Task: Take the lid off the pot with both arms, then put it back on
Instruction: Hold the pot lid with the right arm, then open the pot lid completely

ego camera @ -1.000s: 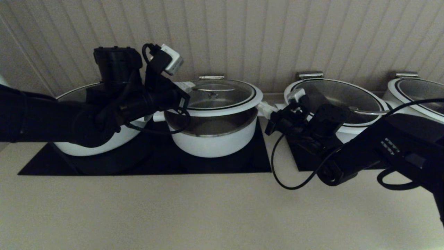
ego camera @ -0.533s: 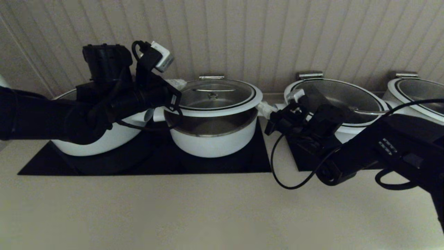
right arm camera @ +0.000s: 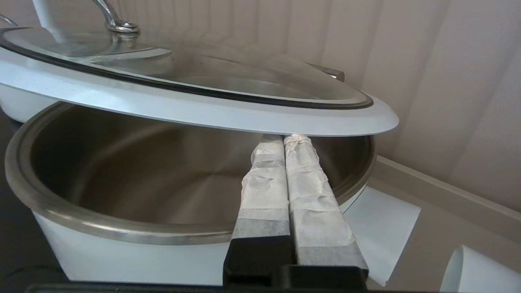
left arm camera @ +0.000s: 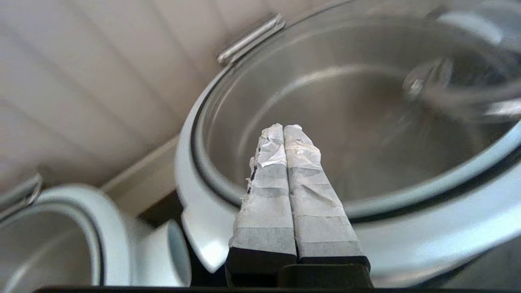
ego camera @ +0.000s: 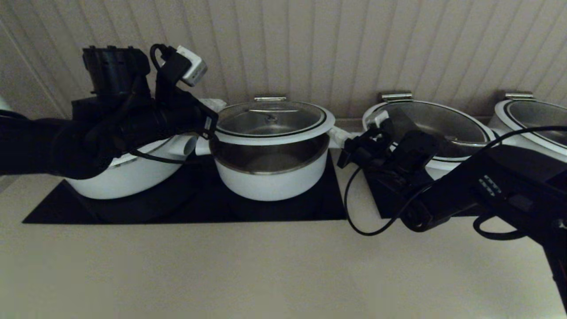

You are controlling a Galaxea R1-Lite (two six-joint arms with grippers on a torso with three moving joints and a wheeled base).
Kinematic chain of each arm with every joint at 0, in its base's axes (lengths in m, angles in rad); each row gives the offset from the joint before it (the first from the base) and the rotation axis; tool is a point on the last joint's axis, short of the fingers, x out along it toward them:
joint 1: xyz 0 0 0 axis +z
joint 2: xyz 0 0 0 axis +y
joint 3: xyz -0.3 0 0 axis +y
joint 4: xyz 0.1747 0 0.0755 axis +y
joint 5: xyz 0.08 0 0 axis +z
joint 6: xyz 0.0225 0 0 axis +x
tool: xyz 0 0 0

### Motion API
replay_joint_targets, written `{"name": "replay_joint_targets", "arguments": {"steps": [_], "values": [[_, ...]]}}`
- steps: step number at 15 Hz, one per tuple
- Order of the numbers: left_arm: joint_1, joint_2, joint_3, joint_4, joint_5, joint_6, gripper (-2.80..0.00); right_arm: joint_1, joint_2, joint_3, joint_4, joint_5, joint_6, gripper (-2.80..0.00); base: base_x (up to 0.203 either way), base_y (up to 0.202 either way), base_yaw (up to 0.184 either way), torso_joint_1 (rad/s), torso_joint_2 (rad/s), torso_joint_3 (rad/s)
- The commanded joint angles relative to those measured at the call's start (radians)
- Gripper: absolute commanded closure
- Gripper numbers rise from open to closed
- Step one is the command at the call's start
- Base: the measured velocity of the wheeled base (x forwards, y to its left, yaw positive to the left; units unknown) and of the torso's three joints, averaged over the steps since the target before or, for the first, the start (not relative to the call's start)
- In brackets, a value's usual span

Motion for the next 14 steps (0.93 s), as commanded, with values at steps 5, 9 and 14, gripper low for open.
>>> {"name": "replay_joint_targets", "arguments": {"steps": [5, 9, 14], "values": [[0.028, -0.09, 0.038, 0.088, -0.001, 0.0, 0.0, -0.004, 0.01, -0.016, -0.01, 0.001, 0.0, 0.0, 0.0, 0.0, 0.0, 0.0, 0.0, 0.0], [0.032, -0.17, 0.12, 0.173, -0.001, -0.001, 0.0, -0.01, 0.014, -0.023, -0.009, -0.004, -0.002, 0.0, 0.0, 0.0, 0.0, 0.0, 0.0, 0.0], [0.03, -0.223, 0.329, 0.16, -0.003, -0.007, 0.0, -0.02, 0.025, -0.056, -0.008, -0.005, -0.003, 0.0, 0.0, 0.0, 0.0, 0.0, 0.0, 0.0]]}}
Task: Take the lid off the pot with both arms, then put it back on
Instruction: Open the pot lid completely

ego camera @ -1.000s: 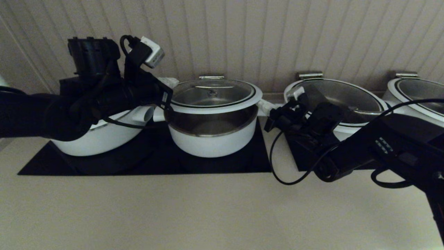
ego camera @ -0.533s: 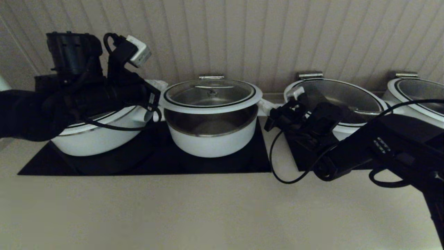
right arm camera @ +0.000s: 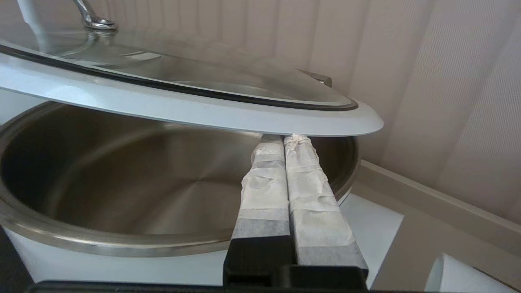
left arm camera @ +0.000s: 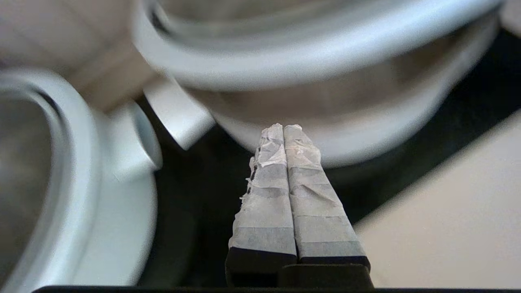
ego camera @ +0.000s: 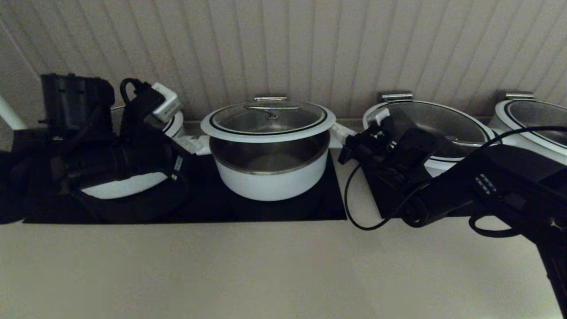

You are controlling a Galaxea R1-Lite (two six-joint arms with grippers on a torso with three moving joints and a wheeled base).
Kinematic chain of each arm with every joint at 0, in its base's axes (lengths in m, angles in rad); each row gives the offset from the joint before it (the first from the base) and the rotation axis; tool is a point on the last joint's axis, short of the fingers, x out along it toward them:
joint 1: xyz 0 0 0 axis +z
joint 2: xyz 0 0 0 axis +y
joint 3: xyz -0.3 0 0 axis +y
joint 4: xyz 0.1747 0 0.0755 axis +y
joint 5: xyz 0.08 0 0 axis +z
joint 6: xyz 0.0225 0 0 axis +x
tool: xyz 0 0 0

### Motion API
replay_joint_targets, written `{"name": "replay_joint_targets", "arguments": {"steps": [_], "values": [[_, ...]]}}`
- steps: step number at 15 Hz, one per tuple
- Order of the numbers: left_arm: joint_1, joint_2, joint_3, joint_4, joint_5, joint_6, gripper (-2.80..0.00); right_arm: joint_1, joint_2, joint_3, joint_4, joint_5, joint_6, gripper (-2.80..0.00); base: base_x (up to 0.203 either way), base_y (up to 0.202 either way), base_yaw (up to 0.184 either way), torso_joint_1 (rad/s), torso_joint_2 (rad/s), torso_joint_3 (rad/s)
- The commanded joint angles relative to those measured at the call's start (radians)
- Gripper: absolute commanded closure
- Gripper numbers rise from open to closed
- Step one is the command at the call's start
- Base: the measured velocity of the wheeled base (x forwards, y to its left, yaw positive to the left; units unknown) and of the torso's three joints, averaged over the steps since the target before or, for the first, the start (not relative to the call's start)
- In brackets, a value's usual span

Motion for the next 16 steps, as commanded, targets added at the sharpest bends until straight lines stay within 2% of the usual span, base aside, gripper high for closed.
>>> {"name": "replay_joint_targets", "arguments": {"steps": [1, 4, 8, 10, 16], "values": [[-0.002, -0.017, 0.083, -0.034, 0.0, -0.002, 0.0, -0.001, 0.004, -0.002, -0.012, 0.002, -0.002, 0.0, 0.0, 0.0, 0.0, 0.0, 0.0, 0.0], [-0.009, 0.051, 0.109, -0.176, 0.002, -0.012, 0.0, -0.001, 0.005, -0.004, -0.012, 0.002, -0.001, 0.0, 0.0, 0.0, 0.0, 0.0, 0.0, 0.0], [-0.022, 0.16, 0.071, -0.31, 0.037, -0.028, 0.0, -0.001, 0.005, -0.002, -0.012, -0.001, -0.001, 0.0, 0.0, 0.0, 0.0, 0.0, 0.0, 0.0], [-0.042, 0.184, 0.051, -0.322, 0.05, -0.059, 0.0, -0.001, 0.007, -0.004, -0.012, -0.001, -0.002, 0.0, 0.0, 0.0, 0.0, 0.0, 0.0, 0.0], [-0.042, 0.248, 0.0, -0.324, 0.052, -0.066, 0.0, -0.001, 0.008, -0.004, -0.012, 0.001, -0.002, 0.0, 0.0, 0.0, 0.0, 0.0, 0.0, 0.0]]}}
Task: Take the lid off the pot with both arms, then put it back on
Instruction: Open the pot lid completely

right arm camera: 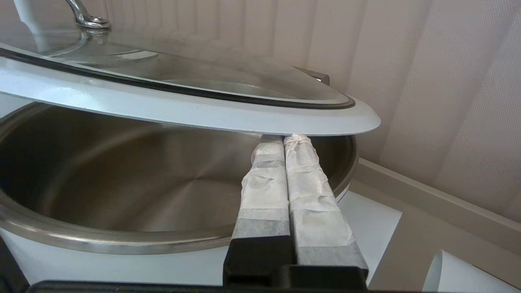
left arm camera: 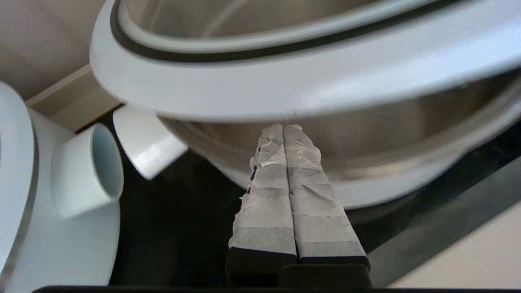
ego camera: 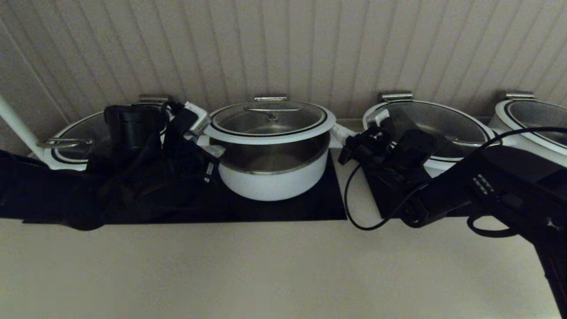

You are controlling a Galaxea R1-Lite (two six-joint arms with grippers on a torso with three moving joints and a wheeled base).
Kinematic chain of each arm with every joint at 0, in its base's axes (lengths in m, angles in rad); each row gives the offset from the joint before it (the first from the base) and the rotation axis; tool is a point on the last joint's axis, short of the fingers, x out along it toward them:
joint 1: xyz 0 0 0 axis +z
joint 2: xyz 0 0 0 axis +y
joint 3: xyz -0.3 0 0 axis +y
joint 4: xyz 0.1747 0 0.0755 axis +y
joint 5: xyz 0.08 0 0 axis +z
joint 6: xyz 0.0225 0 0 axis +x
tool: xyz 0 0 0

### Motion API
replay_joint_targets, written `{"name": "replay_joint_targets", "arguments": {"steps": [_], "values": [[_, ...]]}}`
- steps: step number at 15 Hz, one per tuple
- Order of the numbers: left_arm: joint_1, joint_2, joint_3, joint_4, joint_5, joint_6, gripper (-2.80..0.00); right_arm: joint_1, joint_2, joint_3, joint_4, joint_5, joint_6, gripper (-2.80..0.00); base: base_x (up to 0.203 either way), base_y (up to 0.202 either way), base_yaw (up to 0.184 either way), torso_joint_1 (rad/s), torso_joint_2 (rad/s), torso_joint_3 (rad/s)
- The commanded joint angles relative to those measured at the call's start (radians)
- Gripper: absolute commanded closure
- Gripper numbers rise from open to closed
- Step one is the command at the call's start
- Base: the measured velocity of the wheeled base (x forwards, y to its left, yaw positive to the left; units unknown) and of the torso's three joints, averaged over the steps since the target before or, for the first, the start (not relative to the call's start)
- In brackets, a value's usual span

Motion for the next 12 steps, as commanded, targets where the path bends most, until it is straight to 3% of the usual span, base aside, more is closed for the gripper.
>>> {"name": "replay_joint_targets", "arguments": {"steps": [1, 5, 12], "values": [[0.0, 0.049, -0.05, -0.004, 0.0, -0.004, 0.0, 0.0, -0.001, 0.0, -0.008, 0.003, 0.0, 0.0, 0.0, 0.0, 0.0, 0.0, 0.0, 0.0], [-0.011, 0.097, -0.16, -0.004, 0.033, -0.01, 0.0, 0.0, 0.004, 0.0, -0.01, 0.003, 0.0, 0.0, 0.0, 0.0, 0.0, 0.0, 0.0, 0.0], [-0.019, 0.137, -0.252, -0.001, 0.043, -0.018, 0.0, -0.001, 0.003, 0.003, -0.018, 0.002, 0.0, 0.0, 0.0, 0.0, 0.0, 0.0, 0.0, 0.0]]}}
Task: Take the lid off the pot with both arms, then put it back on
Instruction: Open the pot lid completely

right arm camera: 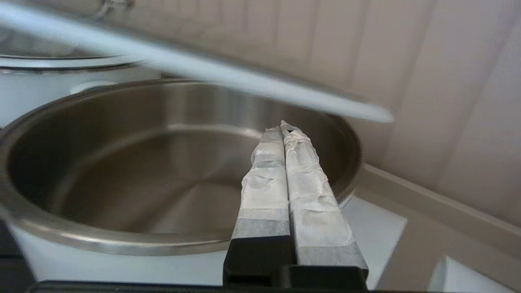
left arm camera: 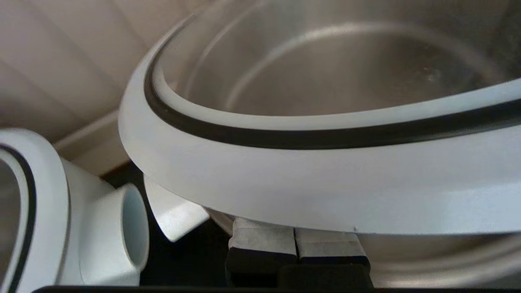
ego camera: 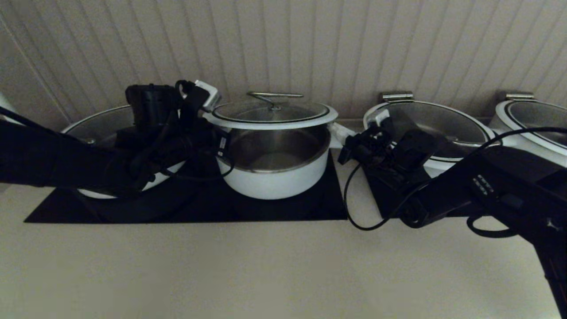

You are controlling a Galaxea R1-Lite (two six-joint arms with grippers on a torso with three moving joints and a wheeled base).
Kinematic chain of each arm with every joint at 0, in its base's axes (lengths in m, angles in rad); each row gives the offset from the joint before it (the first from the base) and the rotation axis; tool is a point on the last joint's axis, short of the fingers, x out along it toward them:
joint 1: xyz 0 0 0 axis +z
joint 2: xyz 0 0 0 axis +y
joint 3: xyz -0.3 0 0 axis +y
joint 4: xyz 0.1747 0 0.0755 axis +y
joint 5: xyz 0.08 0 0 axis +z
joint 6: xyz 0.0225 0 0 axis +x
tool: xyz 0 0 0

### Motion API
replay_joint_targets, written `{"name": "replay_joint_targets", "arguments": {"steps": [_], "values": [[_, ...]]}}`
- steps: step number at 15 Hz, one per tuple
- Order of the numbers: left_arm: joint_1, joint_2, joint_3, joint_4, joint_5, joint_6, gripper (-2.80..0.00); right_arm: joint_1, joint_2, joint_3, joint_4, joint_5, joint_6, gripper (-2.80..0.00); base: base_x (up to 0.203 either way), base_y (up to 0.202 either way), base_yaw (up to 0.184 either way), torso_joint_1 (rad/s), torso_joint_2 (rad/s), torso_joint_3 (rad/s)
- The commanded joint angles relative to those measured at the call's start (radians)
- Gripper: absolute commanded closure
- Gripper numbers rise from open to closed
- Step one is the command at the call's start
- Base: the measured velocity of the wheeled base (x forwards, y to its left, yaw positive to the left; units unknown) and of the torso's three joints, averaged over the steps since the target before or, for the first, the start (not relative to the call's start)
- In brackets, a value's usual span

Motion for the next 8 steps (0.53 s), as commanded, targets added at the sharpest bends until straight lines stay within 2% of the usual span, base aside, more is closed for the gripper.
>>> {"name": "replay_joint_targets", "arguments": {"steps": [1, 8], "values": [[-0.001, 0.018, -0.021, -0.004, -0.002, 0.003, 0.0, -0.003, 0.0, 0.008, -0.023, 0.002, -0.001, 0.0, 0.0, 0.0, 0.0, 0.0, 0.0, 0.0], [-0.001, 0.019, -0.021, -0.004, -0.002, 0.003, 0.0, -0.066, -0.081, 0.191, -0.041, 0.012, -0.005, 0.0, 0.0, 0.0, 0.0, 0.0, 0.0, 0.0]]}}
